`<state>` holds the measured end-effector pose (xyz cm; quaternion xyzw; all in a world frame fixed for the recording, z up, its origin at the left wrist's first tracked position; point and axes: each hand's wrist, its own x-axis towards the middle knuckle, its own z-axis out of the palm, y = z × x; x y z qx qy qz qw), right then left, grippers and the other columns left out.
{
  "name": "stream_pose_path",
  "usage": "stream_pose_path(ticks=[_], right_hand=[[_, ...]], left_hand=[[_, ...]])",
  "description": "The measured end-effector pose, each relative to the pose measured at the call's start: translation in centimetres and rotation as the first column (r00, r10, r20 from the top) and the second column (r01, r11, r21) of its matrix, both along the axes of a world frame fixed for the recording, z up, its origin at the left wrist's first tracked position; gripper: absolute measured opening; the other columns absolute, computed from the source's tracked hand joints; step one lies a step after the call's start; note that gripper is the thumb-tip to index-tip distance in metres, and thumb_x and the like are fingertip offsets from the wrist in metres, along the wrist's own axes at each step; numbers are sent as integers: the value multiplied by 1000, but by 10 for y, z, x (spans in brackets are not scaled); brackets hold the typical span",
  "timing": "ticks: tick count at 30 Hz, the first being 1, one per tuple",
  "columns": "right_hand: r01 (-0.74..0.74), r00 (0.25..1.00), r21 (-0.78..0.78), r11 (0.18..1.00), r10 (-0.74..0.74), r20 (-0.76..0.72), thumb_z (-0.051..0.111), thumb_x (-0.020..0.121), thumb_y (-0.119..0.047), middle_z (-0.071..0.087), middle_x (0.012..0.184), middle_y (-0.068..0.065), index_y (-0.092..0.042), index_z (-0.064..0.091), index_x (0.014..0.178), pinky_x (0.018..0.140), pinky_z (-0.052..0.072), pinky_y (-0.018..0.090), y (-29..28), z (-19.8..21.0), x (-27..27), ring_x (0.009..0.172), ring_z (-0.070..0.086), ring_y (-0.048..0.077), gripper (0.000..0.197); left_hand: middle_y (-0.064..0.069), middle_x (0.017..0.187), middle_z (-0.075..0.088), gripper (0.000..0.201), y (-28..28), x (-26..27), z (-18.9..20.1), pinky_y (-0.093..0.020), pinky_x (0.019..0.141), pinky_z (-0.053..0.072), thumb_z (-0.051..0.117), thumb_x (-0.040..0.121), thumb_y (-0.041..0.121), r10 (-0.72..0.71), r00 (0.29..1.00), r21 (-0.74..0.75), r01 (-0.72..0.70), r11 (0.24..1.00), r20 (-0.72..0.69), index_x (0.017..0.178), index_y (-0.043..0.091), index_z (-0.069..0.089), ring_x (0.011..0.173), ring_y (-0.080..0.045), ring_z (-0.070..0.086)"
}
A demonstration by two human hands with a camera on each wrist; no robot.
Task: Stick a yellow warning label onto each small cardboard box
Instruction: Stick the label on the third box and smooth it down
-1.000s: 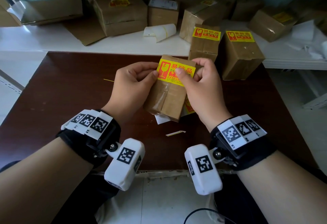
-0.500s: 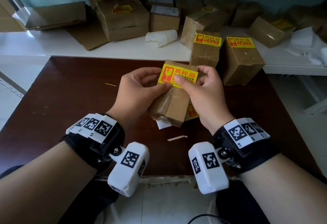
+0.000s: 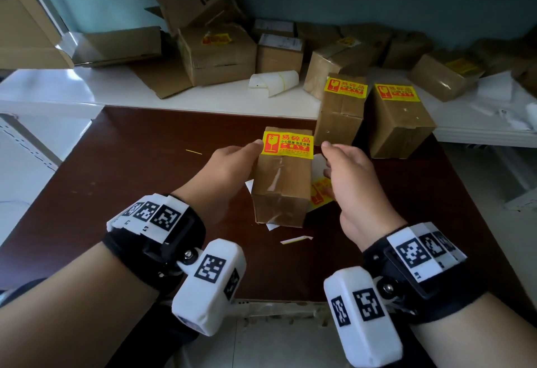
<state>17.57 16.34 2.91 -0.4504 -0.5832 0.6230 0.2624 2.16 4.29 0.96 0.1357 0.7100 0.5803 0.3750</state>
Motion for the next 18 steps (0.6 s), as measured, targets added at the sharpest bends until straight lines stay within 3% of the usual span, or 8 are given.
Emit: stream_pose_path(ticks=[2,3,6,8,10,13,15,18], right_hand=[[-65,998,-95,993,63,-19,62,110,-44,76,113,-5,-29,71,115,99,58,39,-13,3,4,107,73,14,18],[-98,995,-117,988,94,-39,63,110,-44,79,112,-4,-29,73,115,94,61,35,-19,5,5,100,77,10,19],[-152,984,-33,988,148,-103,65,109,-37,78,116,-14,-27,74,130,72,54,8,-30,10,5,87,72,-16,25],[-186,973,15,982,186,-140,66,108,-33,75,125,-17,-26,69,142,74,52,2,-31,15,3,95,70,-20,35],[-213,963,39,976,216,-164,67,107,-32,74,135,-14,-27,65,149,93,58,11,-30,24,-4,112,71,-11,42],[-191,957,20,981,190,-218,67,108,-33,76,137,-12,-28,63,152,114,56,38,-19,34,-24,124,72,3,44],[-172,958,-16,985,163,-237,67,108,-34,78,133,-10,-28,65,151,113,57,42,-6,35,-41,120,74,6,44],[-171,968,2,985,169,-183,71,94,-52,71,144,-9,-33,62,152,122,47,48,15,33,-71,134,65,12,62]], left_hand=[[-8,100,84,45,-6,3,4,-47,95,60,62,107,52,-26,992,-13,28,1000,123,98,16,86,96,-30,79],[-6,92,82,45,-8,5,6,-46,92,61,62,107,52,-24,981,-9,26,1000,191,93,17,86,87,-27,78],[-4,85,79,39,-12,4,16,-44,86,63,66,105,51,13,973,22,-19,1000,230,103,16,83,75,-24,74],[0,80,79,37,-14,-1,23,-34,73,61,62,107,49,43,986,80,-56,995,161,102,19,83,69,-18,74],[3,83,81,40,-13,-6,31,-28,65,58,56,110,48,41,993,152,-58,987,108,102,21,84,68,-13,74],[-5,103,84,47,-5,-14,42,-33,70,62,49,112,50,42,993,248,-68,966,111,113,19,85,83,-19,78],[-6,116,84,48,5,-23,43,-43,86,64,47,112,52,37,990,299,-77,951,137,119,21,83,98,-22,78],[-6,137,77,49,25,-44,36,-51,112,54,51,109,54,54,986,325,-104,940,158,134,21,77,116,-26,66]])
